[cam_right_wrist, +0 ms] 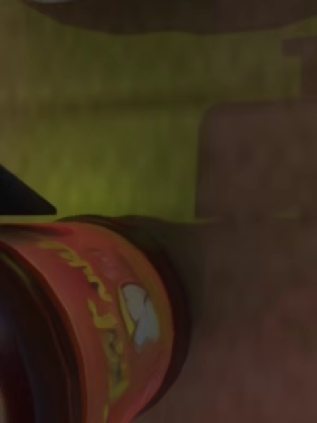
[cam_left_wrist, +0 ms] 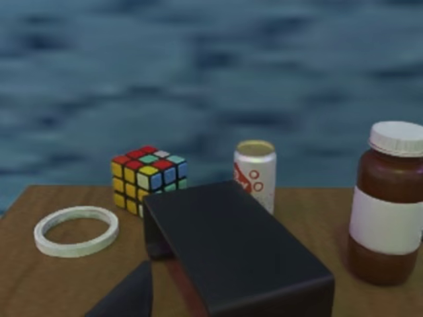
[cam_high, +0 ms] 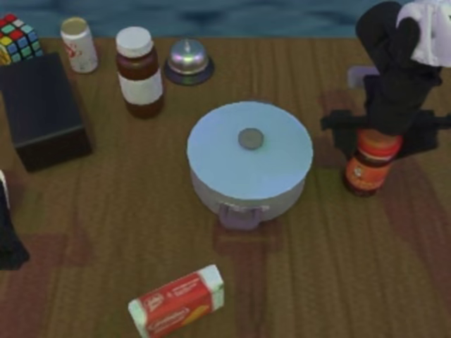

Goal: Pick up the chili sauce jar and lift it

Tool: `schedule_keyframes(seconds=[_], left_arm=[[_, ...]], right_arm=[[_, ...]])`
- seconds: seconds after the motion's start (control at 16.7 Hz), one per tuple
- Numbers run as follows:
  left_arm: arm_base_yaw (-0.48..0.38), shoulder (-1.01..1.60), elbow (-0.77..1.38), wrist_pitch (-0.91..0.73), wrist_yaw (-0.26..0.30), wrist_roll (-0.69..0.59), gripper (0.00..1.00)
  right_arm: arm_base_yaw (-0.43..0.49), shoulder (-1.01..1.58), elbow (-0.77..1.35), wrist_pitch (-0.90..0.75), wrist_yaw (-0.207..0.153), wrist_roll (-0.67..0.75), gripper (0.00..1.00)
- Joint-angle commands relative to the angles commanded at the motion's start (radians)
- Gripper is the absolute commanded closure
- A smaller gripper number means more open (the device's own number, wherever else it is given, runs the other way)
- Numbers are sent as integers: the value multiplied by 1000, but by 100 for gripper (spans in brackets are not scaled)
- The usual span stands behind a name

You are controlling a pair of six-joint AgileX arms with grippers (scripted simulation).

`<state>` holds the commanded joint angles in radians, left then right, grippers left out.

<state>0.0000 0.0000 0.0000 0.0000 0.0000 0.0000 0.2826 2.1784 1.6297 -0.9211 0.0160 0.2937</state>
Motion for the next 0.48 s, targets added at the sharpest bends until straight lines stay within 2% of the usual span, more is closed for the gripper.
schedule_keyframes(seconds=[0.12, 0.48], left_arm=[[0, 0, 0, 0, 0, 0, 0], [0, 0, 0, 0, 0, 0, 0]], right_arm=[[0, 0, 0, 0, 0, 0, 2], [0, 0, 0, 0, 0, 0, 0]])
